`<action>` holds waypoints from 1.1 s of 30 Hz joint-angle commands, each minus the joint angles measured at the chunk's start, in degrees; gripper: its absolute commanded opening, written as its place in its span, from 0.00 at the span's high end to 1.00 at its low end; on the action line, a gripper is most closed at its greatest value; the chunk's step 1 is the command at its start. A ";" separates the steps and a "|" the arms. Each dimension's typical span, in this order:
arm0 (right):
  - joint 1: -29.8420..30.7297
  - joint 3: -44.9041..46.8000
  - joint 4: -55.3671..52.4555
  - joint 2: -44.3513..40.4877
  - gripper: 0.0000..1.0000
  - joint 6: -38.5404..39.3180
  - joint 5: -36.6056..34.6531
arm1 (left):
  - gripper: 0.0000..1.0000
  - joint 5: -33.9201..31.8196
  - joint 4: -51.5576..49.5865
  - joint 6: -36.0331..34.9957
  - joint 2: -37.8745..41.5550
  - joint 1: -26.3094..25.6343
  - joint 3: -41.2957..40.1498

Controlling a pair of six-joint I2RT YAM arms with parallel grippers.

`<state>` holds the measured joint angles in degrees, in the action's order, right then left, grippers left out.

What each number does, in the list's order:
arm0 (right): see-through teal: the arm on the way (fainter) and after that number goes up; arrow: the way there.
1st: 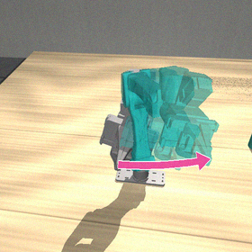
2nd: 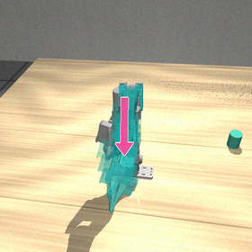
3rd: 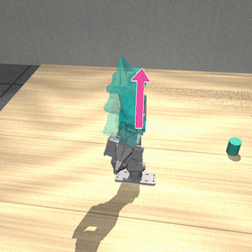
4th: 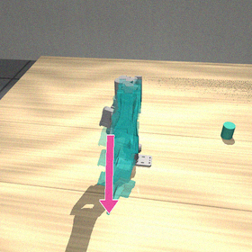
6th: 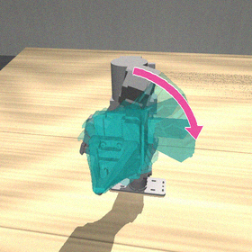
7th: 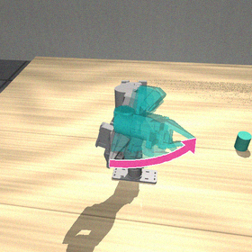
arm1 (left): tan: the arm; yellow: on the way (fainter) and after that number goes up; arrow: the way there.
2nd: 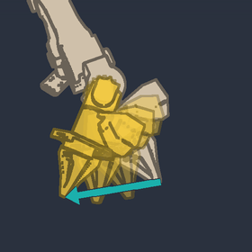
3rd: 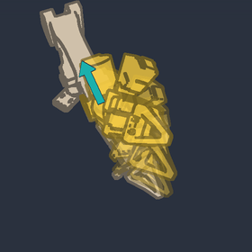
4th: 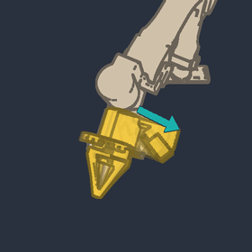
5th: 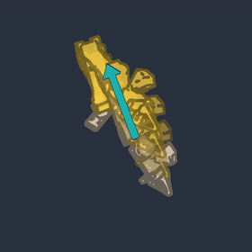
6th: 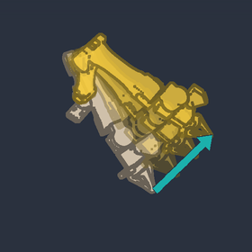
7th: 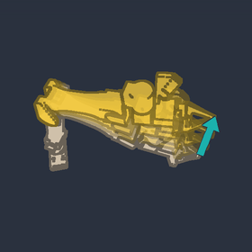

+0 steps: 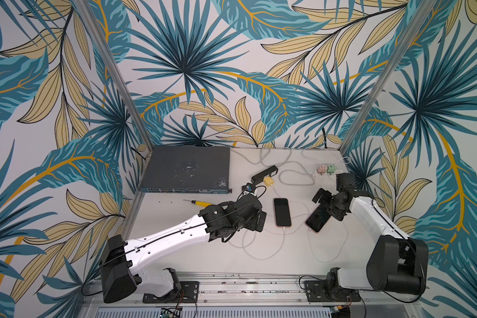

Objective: Unplug the charging cable from the phone
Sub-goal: Pick up the phone at the center of the board.

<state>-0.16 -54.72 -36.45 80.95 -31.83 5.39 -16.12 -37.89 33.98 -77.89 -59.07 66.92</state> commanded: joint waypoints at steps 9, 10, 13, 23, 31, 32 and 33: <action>-2.60 -3.53 -5.83 9.18 0.00 -1.59 -3.40 | 0.00 -0.05 4.52 2.63 1.08 -0.11 -4.49; -2.64 -3.72 -6.36 10.07 0.01 -1.34 -3.80 | 0.00 -0.12 4.72 2.84 1.28 -0.16 -4.91; -2.73 -4.27 -7.50 12.57 0.00 -0.42 -4.51 | 0.00 -0.26 5.86 3.64 1.78 -0.16 -6.53; -2.91 -7.31 -7.75 17.29 0.00 -1.90 -4.01 | 0.00 -0.56 6.16 4.51 2.78 -0.19 -9.02; -2.82 -8.20 -8.81 18.75 0.00 -2.37 -4.04 | 0.00 -1.07 7.22 5.84 2.83 -0.12 -10.62; -2.78 -8.21 -8.63 18.85 0.00 -2.43 -3.86 | 0.00 -0.91 7.74 6.10 2.86 -0.15 -10.91; -2.74 -8.29 -8.50 19.00 0.00 -2.56 -3.79 | 0.00 -0.74 8.19 6.22 2.83 -0.17 -11.19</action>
<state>-2.74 -62.28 -43.20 98.87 -33.47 2.11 -16.29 -31.70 39.22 -76.18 -59.07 56.69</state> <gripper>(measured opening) 0.995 0.997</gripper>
